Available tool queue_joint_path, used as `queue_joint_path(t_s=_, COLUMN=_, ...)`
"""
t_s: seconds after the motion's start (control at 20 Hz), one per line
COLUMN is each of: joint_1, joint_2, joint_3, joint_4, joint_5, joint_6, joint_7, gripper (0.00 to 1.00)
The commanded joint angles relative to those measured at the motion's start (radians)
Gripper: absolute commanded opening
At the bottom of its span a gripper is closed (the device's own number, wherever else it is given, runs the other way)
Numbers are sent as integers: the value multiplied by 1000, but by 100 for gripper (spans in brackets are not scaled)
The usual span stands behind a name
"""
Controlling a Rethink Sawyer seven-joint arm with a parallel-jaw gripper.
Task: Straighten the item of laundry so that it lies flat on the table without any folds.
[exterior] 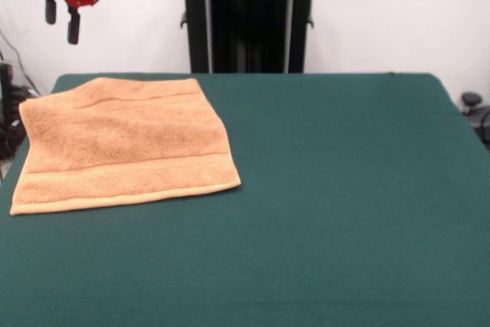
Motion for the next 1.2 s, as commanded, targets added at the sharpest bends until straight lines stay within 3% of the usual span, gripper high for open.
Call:
queue_joint_path(t_s=0.05, joint_1=27, joint_2=-13, joint_3=-3, joint_4=23, joint_5=-196, joint_6=-207, joint_7=-6, gripper=100)
queue_joint_path(t_s=0.45, joint_1=-40, joint_2=-4, joint_3=76, joint_4=35, joint_5=-210, joint_6=-220, joint_7=43, gripper=100)
queue_joint_path(t_s=0.85, joint_1=-20, joint_2=42, joint_3=61, joint_4=27, joint_5=-194, joint_6=-267, joint_7=99, gripper=100)
queue_joint_path(t_s=1.2, joint_1=59, joint_2=149, joint_3=-4, joint_4=10, joint_5=-134, joint_6=-343, joint_7=214, gripper=100)
